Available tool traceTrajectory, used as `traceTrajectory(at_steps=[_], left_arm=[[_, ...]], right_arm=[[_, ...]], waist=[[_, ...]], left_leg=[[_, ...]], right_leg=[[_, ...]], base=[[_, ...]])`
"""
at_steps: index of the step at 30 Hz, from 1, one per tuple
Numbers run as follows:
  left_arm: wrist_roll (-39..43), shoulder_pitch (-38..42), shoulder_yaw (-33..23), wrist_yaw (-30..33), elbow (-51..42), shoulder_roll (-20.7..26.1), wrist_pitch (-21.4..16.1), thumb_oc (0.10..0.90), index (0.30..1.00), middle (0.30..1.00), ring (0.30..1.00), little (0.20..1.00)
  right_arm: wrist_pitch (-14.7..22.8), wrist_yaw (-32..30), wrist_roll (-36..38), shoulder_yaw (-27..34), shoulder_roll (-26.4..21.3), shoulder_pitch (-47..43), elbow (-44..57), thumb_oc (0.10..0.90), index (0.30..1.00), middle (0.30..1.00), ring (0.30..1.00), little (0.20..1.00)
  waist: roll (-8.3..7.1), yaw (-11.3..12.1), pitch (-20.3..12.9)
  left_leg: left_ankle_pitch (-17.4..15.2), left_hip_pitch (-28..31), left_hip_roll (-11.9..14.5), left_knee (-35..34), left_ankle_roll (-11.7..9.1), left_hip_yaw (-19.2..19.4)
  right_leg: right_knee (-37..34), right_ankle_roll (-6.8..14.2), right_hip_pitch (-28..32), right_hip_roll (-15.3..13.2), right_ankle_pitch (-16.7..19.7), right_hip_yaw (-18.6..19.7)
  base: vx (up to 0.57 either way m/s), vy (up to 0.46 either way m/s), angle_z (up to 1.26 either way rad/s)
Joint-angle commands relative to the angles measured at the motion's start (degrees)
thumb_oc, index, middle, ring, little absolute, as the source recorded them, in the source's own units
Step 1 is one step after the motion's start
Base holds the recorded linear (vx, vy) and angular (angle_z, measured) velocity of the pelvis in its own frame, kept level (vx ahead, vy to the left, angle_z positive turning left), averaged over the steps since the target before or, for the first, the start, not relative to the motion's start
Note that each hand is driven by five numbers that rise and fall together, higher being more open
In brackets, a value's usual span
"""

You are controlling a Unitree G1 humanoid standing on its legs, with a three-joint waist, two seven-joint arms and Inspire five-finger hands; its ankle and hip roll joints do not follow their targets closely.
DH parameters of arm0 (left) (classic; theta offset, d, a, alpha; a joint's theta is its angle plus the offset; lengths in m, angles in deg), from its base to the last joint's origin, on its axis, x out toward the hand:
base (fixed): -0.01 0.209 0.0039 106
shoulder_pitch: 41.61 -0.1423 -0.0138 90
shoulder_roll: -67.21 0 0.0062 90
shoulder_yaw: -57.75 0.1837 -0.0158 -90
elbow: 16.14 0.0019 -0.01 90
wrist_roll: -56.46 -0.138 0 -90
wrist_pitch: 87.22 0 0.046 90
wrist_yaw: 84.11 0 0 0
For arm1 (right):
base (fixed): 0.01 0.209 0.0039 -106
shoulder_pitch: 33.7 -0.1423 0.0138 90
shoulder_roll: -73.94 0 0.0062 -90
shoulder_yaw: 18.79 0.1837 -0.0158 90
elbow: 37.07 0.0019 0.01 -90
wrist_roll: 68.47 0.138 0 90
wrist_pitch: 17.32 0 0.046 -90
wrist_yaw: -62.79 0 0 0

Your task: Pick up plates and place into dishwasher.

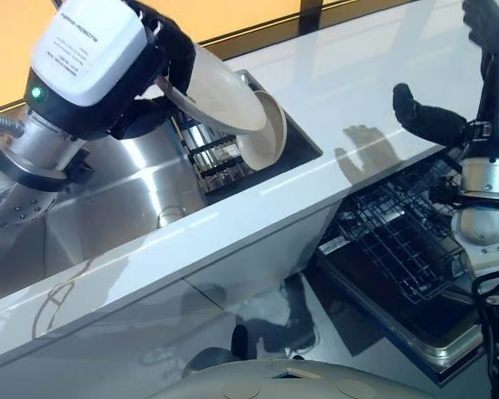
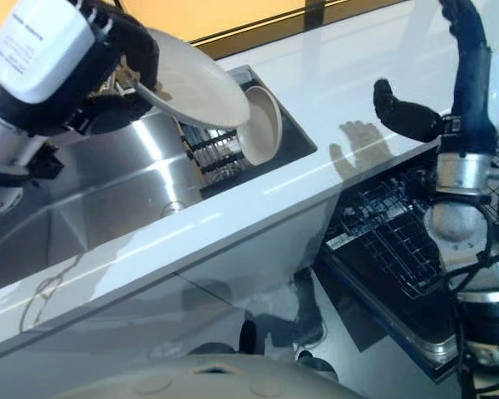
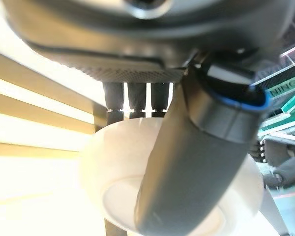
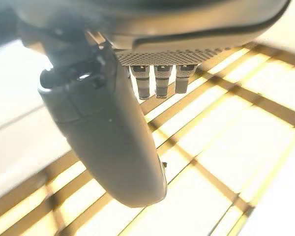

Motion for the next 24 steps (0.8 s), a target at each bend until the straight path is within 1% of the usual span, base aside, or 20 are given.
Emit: traceTrajectory(at_steps=[1, 4, 8, 12, 14, 21, 24], left_arm=[[5.1, 6.7, -3.3, 2.2, 1.9, 0.7, 0.1, 0.1, 0.3, 0.3, 0.3, 0.2], [5.4, 7.4, -2.3, 1.6, 1.7, 0.1, -0.2, 0.1, 0.3, 0.3, 0.3, 0.2], [5.8, 9.0, -0.5, 1.3, 1.6, -0.1, 0.2, 0.1, 0.3, 0.3, 0.3, 0.2], [5.8, 10.8, 1.4, 1.6, 1.8, 0.0, 0.9, 0.1, 0.3, 0.3, 0.3, 0.2], [5.5, 11.3, 2.0, 1.7, 1.8, -0.2, 1.4, 0.1, 0.3, 0.3, 0.3, 0.2], [5.1, 11.4, 2.5, 1.4, 1.2, -1.8, 1.9, 0.1, 0.3, 0.3, 0.3, 0.2], [4.9, 12.0, 3.2, 1.2, 1.0, -2.4, 2.3, 0.1, 0.3, 0.3, 0.3, 0.2]], right_arm=[[5.0, 1.8, -1.4, 0.8, -4.7, -6.0, 5.4, 0.8, 0.9, 0.9, 0.9, 0.9], [5.8, 7.4, -0.5, -0.8, -5.4, -7.0, 6.8, 0.8, 0.9, 0.9, 0.9, 0.9], [4.0, 15.8, 2.0, -3.6, -7.8, -8.8, 8.6, 0.8, 0.9, 0.9, 0.9, 0.9], [1.1, 18.8, 3.4, -6.2, -9.5, -11.1, 8.3, 0.8, 0.9, 0.9, 0.9, 0.9], [0.5, 19.4, 4.3, -7.0, -9.9, -11.9, 8.0, 0.8, 0.9, 0.9, 0.9, 0.9], [3.5, 21.7, 4.2, -9.3, -8.6, -13.2, 9.3, 0.8, 0.9, 0.9, 0.9, 0.9], [3.6, 22.2, 4.4, -10.6, -8.1, -14.2, 9.9, 0.8, 0.9, 0.9, 0.9, 0.9]], waist=[[-1.73, 0.3, -5.0], [-1.97, 0.3, -5.1], [-2.31, 0.2, -5.3], [-2.65, 0.2, -5.4], [-2.76, 0.2, -5.4], [-2.9, 0.3, -5.3], [-2.9, 0.4, -5.4]], left_leg=[[-5.2, 2.8, -2.6, 0.1, 0.3, 0.5], [-5.1, 2.6, -2.6, 0.1, 0.2, 0.3], [-4.8, 2.5, -2.6, 0.1, -0.1, 0.3], [-4.6, 2.4, -2.5, 0.1, -0.3, 0.3], [-4.4, 2.3, -2.5, 0.1, -0.3, 0.1], [-4.4, 2.2, -2.6, 0.1, -0.2, -0.3], [-4.3, 2.2, -2.6, 0.1, -0.3, -0.3]], right_leg=[[3.5, 4.2, -5.0, -0.9, 4.7, 0.6], [3.6, 4.3, -5.2, -1.0, 4.8, 0.5], [3.5, 4.3, -5.2, -1.1, 4.9, 0.5], [3.8, 4.2, -5.2, -1.1, 4.9, 0.5], [3.9, 4.1, -5.4, -1.0, 4.9, 0.6], [3.8, 4.1, -5.4, -0.9, 5.1, 0.8], [3.6, 4.1, -5.4, -0.9, 5.1, 0.8]], base=[[-0.02, -0.005, 0.12], [-0.01, -0.001, 0.04], [0.0, 0.0, 0.0], [0.0, 0.0, 0.0], [0.0, 0.0, 0.0], [0.0, -0.002, 0.01], [0.0, 0.0, 0.0]])
